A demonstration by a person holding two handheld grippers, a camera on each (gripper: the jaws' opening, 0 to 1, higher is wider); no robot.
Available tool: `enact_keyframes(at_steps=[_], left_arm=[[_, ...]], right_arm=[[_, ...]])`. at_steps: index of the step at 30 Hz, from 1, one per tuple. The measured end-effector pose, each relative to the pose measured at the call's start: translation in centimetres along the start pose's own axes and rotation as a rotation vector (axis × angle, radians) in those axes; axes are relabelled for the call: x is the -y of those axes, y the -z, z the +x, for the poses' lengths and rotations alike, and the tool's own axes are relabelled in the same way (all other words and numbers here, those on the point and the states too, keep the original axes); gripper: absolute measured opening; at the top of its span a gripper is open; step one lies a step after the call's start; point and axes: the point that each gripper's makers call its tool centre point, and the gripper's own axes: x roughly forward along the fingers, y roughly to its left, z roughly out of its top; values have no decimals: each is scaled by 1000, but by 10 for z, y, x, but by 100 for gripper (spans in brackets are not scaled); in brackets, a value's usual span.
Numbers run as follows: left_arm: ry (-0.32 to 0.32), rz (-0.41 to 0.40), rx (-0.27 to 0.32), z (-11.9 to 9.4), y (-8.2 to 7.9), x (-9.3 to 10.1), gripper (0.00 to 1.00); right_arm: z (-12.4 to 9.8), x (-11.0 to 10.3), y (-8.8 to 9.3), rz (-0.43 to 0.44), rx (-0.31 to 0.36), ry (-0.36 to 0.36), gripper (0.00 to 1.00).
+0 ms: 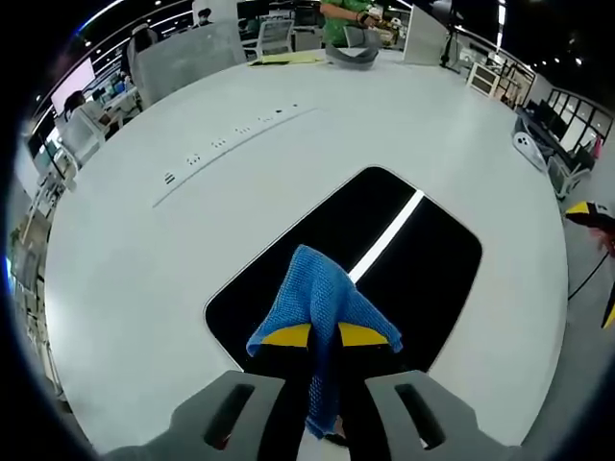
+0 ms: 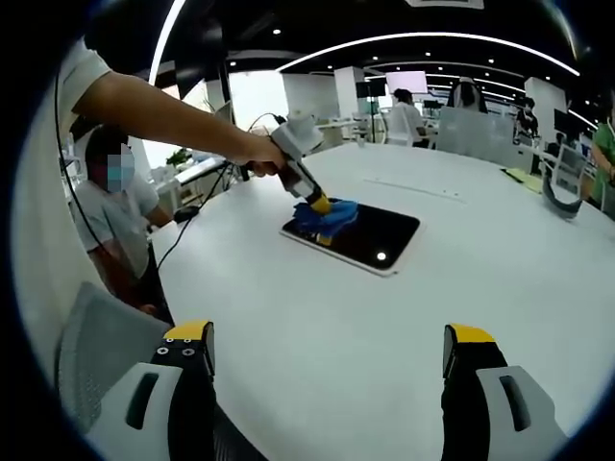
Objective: Wipe the mirror surface with the cleaning cloth until all visible marks leave the cleaned area.
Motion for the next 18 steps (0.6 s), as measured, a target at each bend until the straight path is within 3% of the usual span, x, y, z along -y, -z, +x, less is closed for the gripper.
enact_keyframes(at_steps=[18], left_arm=[[3,-14,4,-1,2,5,7]], right_arm=[[0,3,-5,-9,-3,-4,99]])
